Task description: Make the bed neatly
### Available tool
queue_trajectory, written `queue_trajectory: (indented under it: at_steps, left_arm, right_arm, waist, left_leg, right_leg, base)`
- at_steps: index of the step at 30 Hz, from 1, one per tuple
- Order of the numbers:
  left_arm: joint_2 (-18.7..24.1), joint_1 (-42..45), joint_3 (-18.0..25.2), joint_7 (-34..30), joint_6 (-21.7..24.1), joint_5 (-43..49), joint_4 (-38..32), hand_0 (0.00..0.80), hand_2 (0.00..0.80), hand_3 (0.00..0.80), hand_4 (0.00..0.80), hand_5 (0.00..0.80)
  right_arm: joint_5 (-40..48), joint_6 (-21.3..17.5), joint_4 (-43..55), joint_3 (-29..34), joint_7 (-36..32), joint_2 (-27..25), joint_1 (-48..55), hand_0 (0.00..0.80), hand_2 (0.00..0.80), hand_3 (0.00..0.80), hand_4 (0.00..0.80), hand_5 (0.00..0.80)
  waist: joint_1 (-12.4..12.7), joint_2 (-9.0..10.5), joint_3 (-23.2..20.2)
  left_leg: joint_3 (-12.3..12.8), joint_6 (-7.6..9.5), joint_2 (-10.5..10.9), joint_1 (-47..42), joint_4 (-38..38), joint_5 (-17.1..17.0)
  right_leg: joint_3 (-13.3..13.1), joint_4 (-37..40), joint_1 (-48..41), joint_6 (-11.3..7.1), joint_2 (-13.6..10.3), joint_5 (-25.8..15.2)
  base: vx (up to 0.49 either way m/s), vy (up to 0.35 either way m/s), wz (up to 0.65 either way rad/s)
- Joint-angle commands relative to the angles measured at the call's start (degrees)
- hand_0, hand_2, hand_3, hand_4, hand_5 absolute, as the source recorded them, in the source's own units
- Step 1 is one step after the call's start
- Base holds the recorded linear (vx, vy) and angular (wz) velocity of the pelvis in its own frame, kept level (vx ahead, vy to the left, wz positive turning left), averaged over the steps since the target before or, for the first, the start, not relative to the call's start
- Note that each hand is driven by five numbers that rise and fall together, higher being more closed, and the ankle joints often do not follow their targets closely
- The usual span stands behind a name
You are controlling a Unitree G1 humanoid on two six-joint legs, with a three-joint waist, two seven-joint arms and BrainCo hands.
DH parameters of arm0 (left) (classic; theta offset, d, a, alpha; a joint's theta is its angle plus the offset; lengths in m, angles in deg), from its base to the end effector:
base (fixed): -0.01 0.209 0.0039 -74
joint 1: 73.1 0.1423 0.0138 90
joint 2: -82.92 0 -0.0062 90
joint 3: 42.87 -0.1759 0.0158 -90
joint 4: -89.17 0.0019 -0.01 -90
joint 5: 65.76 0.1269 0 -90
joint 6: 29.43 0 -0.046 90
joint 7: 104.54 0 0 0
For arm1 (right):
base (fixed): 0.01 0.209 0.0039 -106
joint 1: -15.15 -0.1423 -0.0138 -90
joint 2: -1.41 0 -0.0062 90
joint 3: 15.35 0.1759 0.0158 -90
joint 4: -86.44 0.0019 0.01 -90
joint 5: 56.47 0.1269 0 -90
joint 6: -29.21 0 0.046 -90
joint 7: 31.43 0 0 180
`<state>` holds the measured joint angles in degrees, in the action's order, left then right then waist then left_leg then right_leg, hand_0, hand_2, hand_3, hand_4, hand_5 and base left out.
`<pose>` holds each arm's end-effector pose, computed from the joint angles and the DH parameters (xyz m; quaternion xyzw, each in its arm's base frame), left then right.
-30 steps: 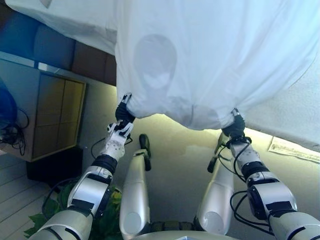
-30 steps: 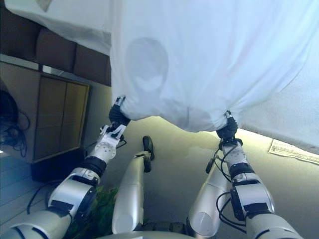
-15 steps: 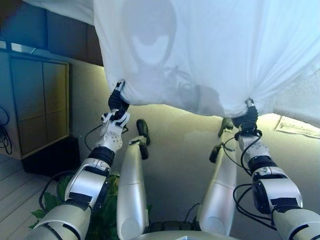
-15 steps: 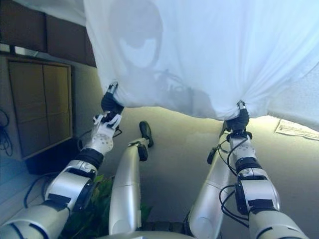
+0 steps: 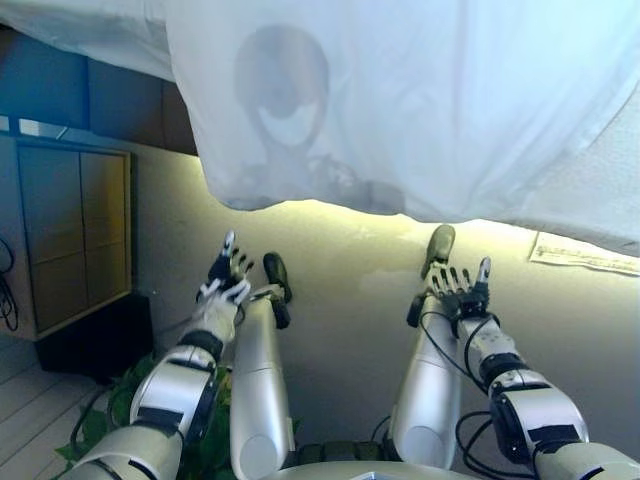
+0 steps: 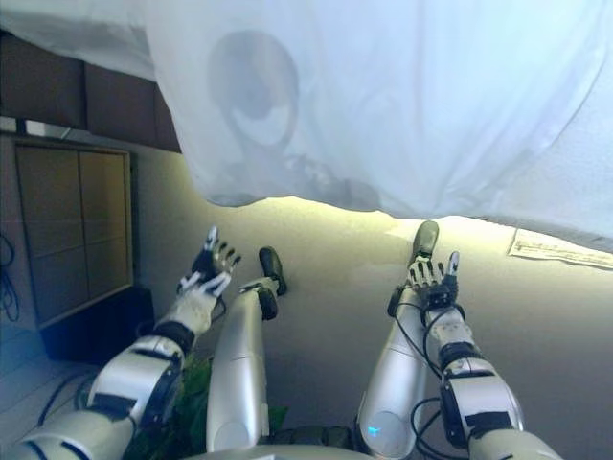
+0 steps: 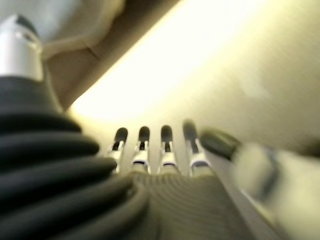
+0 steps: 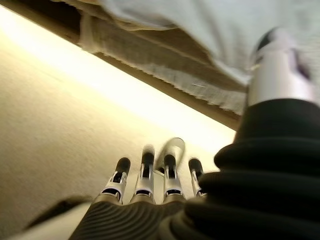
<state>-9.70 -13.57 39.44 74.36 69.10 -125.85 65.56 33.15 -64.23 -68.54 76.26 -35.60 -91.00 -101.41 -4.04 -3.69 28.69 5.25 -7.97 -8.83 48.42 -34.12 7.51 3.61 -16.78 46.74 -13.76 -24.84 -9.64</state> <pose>0.2497 0.1973 -0.0066 -0.3145 0.2088 0.1550 0.9129 0.2316 -0.2393 -0.0107 0.5587 0.1358 -0.2655 0.7739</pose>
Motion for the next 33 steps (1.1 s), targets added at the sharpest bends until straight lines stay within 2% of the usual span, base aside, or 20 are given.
queue_trajectory:
  at_steps: [1, 5, 6, 7, 8, 10, 12, 15, 20, 26, 29, 33]
  left_arm:
    - [2.22, 2.17, 4.16, -1.07, 4.3, -5.41, -4.37, 0.0, 0.0, 0.0, 0.0, 0.0]
    - [0.62, 9.44, 5.55, -7.8, 7.38, -11.95, -18.28, 0.0, 0.0, 0.0, 0.0, 0.0]
    - [0.61, 10.03, 5.54, -9.3, 7.69, -12.77, -18.81, 0.0, 0.0, 0.0, 0.0, 0.0]
    - [0.54, 12.75, 5.45, -13.4, 8.0, -14.66, -24.67, 0.0, 0.0, 0.0, 0.0, 0.0]
    - [0.66, 14.5, 5.36, -14.73, 7.7, -15.07, -27.45, 0.0, 0.0, 0.0, 0.0, 0.0]
    - [0.11, 16.92, 5.98, -22.38, 5.99, -16.66, -33.23, 0.0, 0.0, 0.0, 0.0, 0.0]
    - [-0.29, 18.53, 6.19, -28.56, 3.71, -18.74, -36.74, 0.0, 0.0, 0.0, 0.0, 0.0]
    - [-0.92, 18.42, 5.93, -35.97, 0.72, -21.61, -37.86, 0.0, 0.0, 0.0, 0.0, 0.0]
    - [-1.47, 14.0, 5.59, -44.14, -5.67, -26.26, -36.59, 0.0, 0.0, 0.0, 0.0, 0.0]
    - [-1.4, 4.97, 4.71, -47.8, -10.82, -31.6, -31.28, 0.0, 0.0, 0.0, 0.0, 0.0]
    - [-1.21, -3.24, 3.75, -49.8, -12.41, -32.12, -26.26, 0.0, 0.0, 0.0, 0.0, 0.0]
    - [-1.02, -7.31, 2.47, -52.92, -11.38, -30.96, -25.78, 0.0, 0.0, 0.0, 0.0, 0.0]
  right_arm:
    - [-0.95, -3.44, 4.85, 3.62, 2.27, -2.08, 5.66, 0.0, 0.0, 0.0, 0.0, 0.0]
    - [-7.28, -9.48, 16.9, 4.17, -0.7, -0.39, 11.21, 0.0, 0.0, 0.0, 0.0, 0.0]
    - [-7.89, -10.07, 17.58, 4.15, -1.56, -0.16, 11.78, 0.0, 0.0, 0.0, 0.0, 0.0]
    - [-9.06, -11.6, 23.21, 3.42, -3.75, 0.21, 13.94, 0.0, 0.0, 0.0, 0.0, 0.0]
    - [-9.85, -11.68, 26.15, 3.37, -4.15, 0.62, 15.47, 0.0, 0.0, 0.0, 0.0, 0.0]
    - [-11.09, -11.97, 32.09, 2.68, -10.54, 1.03, 17.69, 0.0, 0.0, 0.0, 0.0, 0.0]
    - [-14.3, -10.12, 38.1, 0.06, -16.65, 0.41, 19.12, 0.0, 0.0, 0.0, 0.0, 0.0]
    - [-19.43, -9.42, 42.8, -2.83, -22.22, -0.04, 19.34, 0.0, 0.0, 0.0, 0.0, 0.0]
    - [-16.2, -6.65, 45.85, -4.38, -29.43, 0.46, 17.48, 0.0, 0.0, 0.0, 0.0, 0.0]
    - [-15.62, -3.03, 43.37, -7.1, -27.47, 1.88, 8.85, 0.0, 0.0, 0.0, 0.0, 0.0]
    - [-16.45, -1.58, 38.11, -8.62, -26.07, -0.34, 0.32, 0.0, 0.0, 0.0, 0.0, 0.0]
    - [-16.38, -0.25, 35.57, -8.51, -30.46, -3.19, -4.64, 0.0, 0.0, 0.0, 0.0, 0.0]
  waist:
    - [0.8, -0.35, 1.1]
    - [1.68, -0.49, 1.1]
    - [1.71, -0.47, 1.1]
    - [2.44, -0.09, 1.1]
    - [2.74, 0.09, 1.1]
    - [3.61, 0.67, 1.1]
    - [4.01, 1.09, 1.1]
    - [4.01, 2.02, 1.1]
    - [4.15, 4.59, 1.1]
    - [3.46, 5.73, 1.1]
    - [3.28, 6.13, 1.1]
    - [3.19, 5.83, 1.1]
  left_leg:
    - [1.82, 0.48, 1.31, -2.37, 10.33, -11.66]
    - [1.84, 0.81, 2.02, -6.6, 12.24, -11.66]
    - [1.77, 0.82, 2.07, -6.95, 12.37, -11.66]
    - [1.47, 1.06, 2.38, -7.69, 12.56, -11.41]
    - [1.18, 1.17, 2.54, -8.42, 12.59, -11.23]
    - [0.79, 1.46, 2.84, -9.89, 12.75, -10.75]
    - [0.51, 1.68, 2.89, -11.16, 13.04, -10.59]
    - [0.77, 1.83, 2.62, -12.4, 13.52, -10.65]
    - [0.49, 1.92, 2.2, -14.31, 13.8, -10.51]
    - [-0.29, 1.82, 1.81, -11.72, 10.83, -9.22]
    - [-0.46, 1.78, 1.82, -8.05, 10.53, -9.51]
    - [-1.5, 1.87, 2.97, -1.31, 7.82, -8.71]
  right_leg:
    - [0.73, 1.45, -3.07, 1.17, -0.14, -2.04]
    - [1.94, 2.26, -7.93, 1.27, -0.54, -1.74]
    - [2.12, 2.37, -8.4, 1.28, -0.53, -1.71]
    - [2.72, 2.44, -9.63, 1.39, -0.53, -1.61]
    - [3.16, 2.6, -10.81, 1.39, -0.52, -1.56]
    - [4.05, 2.97, -13.09, 1.44, -0.6, -1.55]
    - [4.54, 3.07, -14.58, 1.55, -0.53, -1.4]
    - [4.92, 3.42, -16.16, 1.65, -0.29, -1.07]
    - [6.27, 4.21, -19.21, 1.66, 0.43, -1.06]
    - [5.68, 2.97, -16.61, 1.94, 0.75, -1.43]
    - [5.49, 3.64, -12.97, 1.6, 0.68, -2.65]
    - [4.58, 2.73, -6.35, 1.63, 0.64, -3.24]
  base:
    - [0.011, -0.041, 0.13]
    - [0.001, -0.076, 0.12]
    - [-0.023, -0.169, 0.03]
    - [-0.02, -0.166, 0.01]
    - [-0.025, -0.233, 0.03]
    - [-0.013, -0.187, 0.06]
    - [-0.006, -0.134, 0.09]
    - [-0.005, -0.117, 0.08]
    - [0.011, -0.151, 0.04]
    - [0.007, -0.036, 0.01]
    - [0.003, 0.013, -0.03]
    - [-0.014, 0.114, -0.05]
